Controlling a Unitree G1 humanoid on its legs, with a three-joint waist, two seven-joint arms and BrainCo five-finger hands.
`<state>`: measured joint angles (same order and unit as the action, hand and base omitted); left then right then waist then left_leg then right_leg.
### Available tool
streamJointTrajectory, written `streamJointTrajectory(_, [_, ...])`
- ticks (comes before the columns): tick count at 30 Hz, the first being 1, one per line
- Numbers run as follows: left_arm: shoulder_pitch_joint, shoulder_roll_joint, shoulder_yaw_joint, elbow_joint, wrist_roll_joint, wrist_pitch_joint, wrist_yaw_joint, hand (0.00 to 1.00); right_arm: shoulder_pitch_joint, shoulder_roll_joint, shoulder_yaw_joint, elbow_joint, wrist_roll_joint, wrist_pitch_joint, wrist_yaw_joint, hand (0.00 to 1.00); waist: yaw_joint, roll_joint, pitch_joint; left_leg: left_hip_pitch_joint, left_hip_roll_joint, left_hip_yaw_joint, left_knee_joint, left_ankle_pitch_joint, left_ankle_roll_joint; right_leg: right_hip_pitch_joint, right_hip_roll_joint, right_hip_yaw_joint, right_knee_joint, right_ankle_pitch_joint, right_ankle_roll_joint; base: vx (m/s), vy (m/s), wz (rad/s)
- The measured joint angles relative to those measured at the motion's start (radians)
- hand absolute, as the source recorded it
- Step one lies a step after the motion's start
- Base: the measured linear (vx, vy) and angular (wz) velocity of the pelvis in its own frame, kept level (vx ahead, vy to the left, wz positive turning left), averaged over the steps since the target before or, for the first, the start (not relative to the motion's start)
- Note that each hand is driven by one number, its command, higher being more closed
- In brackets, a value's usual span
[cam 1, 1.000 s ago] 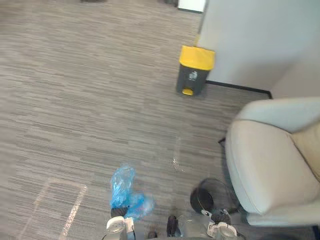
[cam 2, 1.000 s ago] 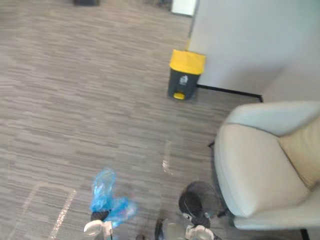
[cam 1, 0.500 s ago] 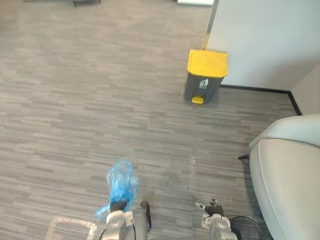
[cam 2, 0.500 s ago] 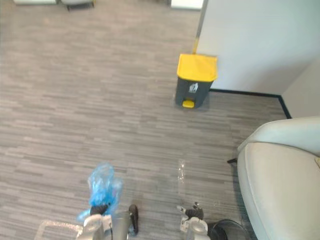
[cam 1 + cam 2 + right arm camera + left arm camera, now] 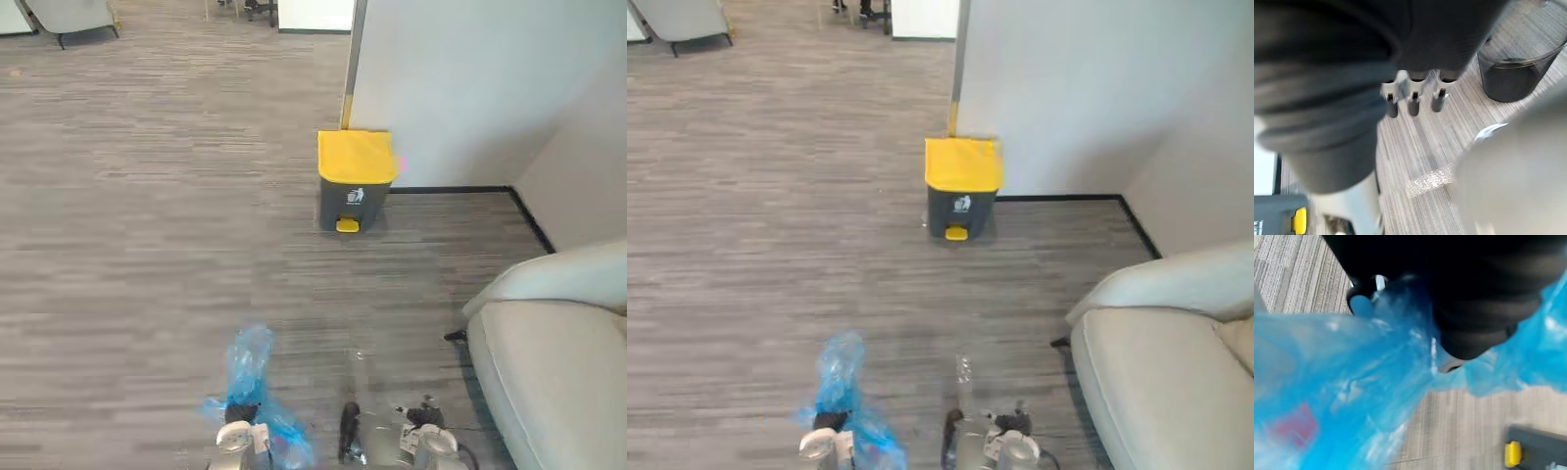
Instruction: Gather rubbish on tea table into small bin, then transfer packed bag to large trash can.
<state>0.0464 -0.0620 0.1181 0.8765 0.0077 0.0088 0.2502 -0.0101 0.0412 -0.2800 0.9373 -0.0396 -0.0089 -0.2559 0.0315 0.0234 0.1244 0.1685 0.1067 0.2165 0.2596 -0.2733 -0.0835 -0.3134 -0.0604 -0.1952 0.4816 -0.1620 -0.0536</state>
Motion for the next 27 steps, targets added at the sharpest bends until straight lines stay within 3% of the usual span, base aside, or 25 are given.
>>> streamJointTrajectory(1, [-0.004,0.0,0.001,-0.001,0.0,0.0,0.0,1.0,0.003,0.002,0.005,0.0,0.0,0.002,-0.001,0.0,-0.011,0.007,0.002,-0.068,0.024,-0.049,0.196,0.034,-0.027,0.069,0.011,-0.016,-0.042,-0.021,0.003,0.62,-0.192,0.17])
streamJointTrajectory(2, [-0.006,0.0,0.0,-0.002,0.0,0.0,-0.001,1.0,0.006,0.002,0.01,0.0,0.0,0.003,0.0,0.0,-0.011,0.007,0.002,-0.094,0.031,-0.064,0.273,0.058,-0.037,0.094,0.014,-0.018,-0.059,-0.027,0.007,0.61,-0.145,0.05])
streamJointTrajectory(3, [-0.005,0.002,0.001,-0.006,0.0,0.0,-0.001,1.0,0.008,0.003,0.03,0.0,0.001,0.006,-0.001,0.0,-0.005,0.007,0.009,-0.196,0.059,-0.088,0.522,0.178,-0.06,0.183,0.027,-0.006,-0.128,-0.04,-0.001,0.4,-0.034,-0.19])
streamJointTrajectory(4, [-0.001,0.007,0.001,-0.012,0.0,0.0,-0.001,1.0,0.006,0.003,0.039,-0.001,0.001,0.006,-0.001,0.0,0.002,0.006,0.01,-0.233,0.068,-0.088,0.613,0.172,-0.052,0.218,0.032,0.002,-0.155,-0.048,-0.008,0.49,0.018,-0.35])
streamJointTrajectory(6, [0.008,0.008,0.001,-0.047,-0.001,-0.001,-0.003,1.0,0.008,0.009,0.053,0.0,0.002,0.01,-0.001,0.0,0.024,0.001,0.021,-0.377,0.086,-0.07,0.752,0.059,0.002,0.332,0.039,0.045,-0.241,-0.057,-0.019,0.44,0.085,-0.53])
streamJointTrajectory(8, [0.008,0.007,0.006,-0.076,-0.001,-0.002,-0.001,1.0,0.002,0.016,0.052,-0.001,0.003,0.015,-0.002,0.0,0.037,-0.01,0.028,-0.441,0.086,-0.016,0.65,0.012,0.023,0.385,0.017,0.071,-0.267,-0.058,-0.017,0.4,0.153,-0.63])
streamJointTrajectory(9, [0.009,0.007,0.008,-0.085,0.0,-0.003,-0.001,1.0,0.004,0.022,0.049,-0.013,0.003,0.015,-0.002,0.0,0.037,-0.015,0.03,-0.465,0.071,0.011,0.468,0.009,0.027,0.413,-0.009,0.079,-0.265,-0.073,0.01,0.39,0.195,-0.57])
streamJointTrajectory(10, [0.01,0.006,0.007,-0.085,0.001,-0.003,-0.002,1.0,0.009,0.023,0.047,-0.021,0.003,0.015,-0.002,0.0,0.037,-0.012,0.028,-0.465,0.066,0.016,0.362,0.032,0.038,0.424,-0.016,0.089,-0.263,-0.086,0.031,0.39,0.254,-0.56])
streamJointTrajectory(11, [0.02,0.0,0.002,-0.084,0.006,-0.004,-0.002,1.0,0.014,0.02,0.046,-0.023,0.003,0.014,-0.002,0.0,0.038,0.015,0.014,-0.465,0.059,-0.01,0.173,0.156,0.035,0.444,-0.012,0.11,-0.264,-0.119,0.08,0.42,0.285,-0.36])
streamJointTrajectory(12, [0.016,0.015,0.016,-0.076,0.01,-0.002,0.001,1.0,0.016,0.023,0.058,-0.01,0.004,0.02,0.001,0.0,0.031,-0.024,0.003,-0.442,0.01,0.007,0.171,0.123,0.047,0.454,-0.054,0.148,-0.27,-0.133,0.099,0.42,0.288,-0.21])
streamJointTrajectory(14, [0.002,0.005,0.02,-0.083,0.011,-0.004,0.001,1.0,0.021,0.029,0.04,-0.01,0.002,0.02,-0.005,0.0,0.037,-0.046,-0.005,-0.427,-0.025,0.037,0.162,0.072,0.061,0.437,-0.088,0.2,-0.235,-0.109,0.088,0.45,0.296,-0.08])
streamJointTrajectory(16, [0.008,0.001,0.02,-0.077,0.011,-0.001,0.001,1.0,0.024,0.031,0.043,-0.011,0.002,0.021,-0.002,0.0,0.045,-0.052,-0.003,-0.39,-0.035,0.068,0.163,0.054,0.084,0.428,-0.106,0.231,-0.174,-0.093,0.113,0.42,0.26,-0.37])
streamJointTrajectory(18, [0.018,0.005,0.006,-0.081,0.012,-0.002,0.001,1.0,0.033,0.028,0.054,-0.017,-0.001,0.02,0.001,0.0,0.046,-0.051,-0.003,-0.274,-0.056,0.109,0.098,0.017,0.094,0.314,-0.125,0.272,0.118,-0.013,0.192,0.4,0.2,-0.56])
streamJointTrajectory(19, [0.018,0.006,0.002,-0.081,0.012,-0.002,0.001,1.0,0.034,0.028,0.056,-0.017,-0.001,0.019,0.001,0.0,0.045,-0.049,-0.001,-0.256,-0.06,0.111,0.086,0.012,0.095,0.281,-0.127,0.275,0.19,0.014,0.203,0.33,0.136,-0.33])
streamJointTrajectory(20, [0.018,0.007,0.0,-0.075,0.011,0.0,0.002,1.0,0.042,0.021,0.053,-0.017,-0.001,0.018,0.001,0.0,0.035,-0.048,0.007,-0.197,-0.067,0.114,0.057,-0.005,0.094,0.188,-0.122,0.28,0.386,0.008,0.203,0.26,0.083,-0.11])
streamJointTrajectory(22, [0.018,0.008,-0.002,-0.049,0.012,0.007,0.002,1.0,0.052,0.021,0.045,-0.05,-0.002,0.013,0.0,0.0,0.016,-0.041,0.012,-0.088,-0.068,0.126,-0.005,-0.026,0.085,0.06,-0.108,0.205,0.509,-0.059,0.156,0.41,0.059,-0.04])
streamJointTrajectory(24, [0.011,0.009,-0.001,-0.038,0.011,0.007,0.002,1.0,0.046,0.021,0.044,-0.052,-0.003,0.014,0.0,0.0,0.016,-0.045,0.013,-0.026,-0.063,0.13,-0.047,-0.029,0.083,0.006,-0.091,0.136,0.455,-0.103,0.121,0.41,-0.007,0.02])
streamJointTrajectory(25, [0.003,0.008,-0.002,-0.029,0.011,0.007,0.002,1.0,0.044,0.022,0.037,-0.052,-0.003,0.012,0.0,0.0,0.013,-0.047,0.013,0.017,-0.059,0.128,-0.081,-0.028,0.083,-0.032,-0.07,0.083,0.353,-0.112,0.106,0.43,-0.062,0.14])
streamJointTrajectory(26, [0.0,0.008,-0.003,-0.025,0.011,0.006,0.002,1.0,0.043,0.022,0.033,-0.052,-0.004,0.012,0.0,0.0,0.011,-0.047,0.013,0.029,-0.058,0.125,-0.09,-0.028,0.083,-0.04,-0.062,0.072,0.309,-0.108,0.101,0.53,-0.118,0.33])
streamJointTrajectory(27, [-0.003,0.01,-0.012,-0.014,0.011,0.005,0.001,1.0,0.036,0.022,0.018,-0.048,-0.004,0.01,0.0,0.0,0.002,-0.048,0.013,0.056,-0.058,0.102,-0.111,-0.028,0.082,-0.052,-0.038,0.055,0.16,-0.072,0.086,0.48,-0.151,0.6])
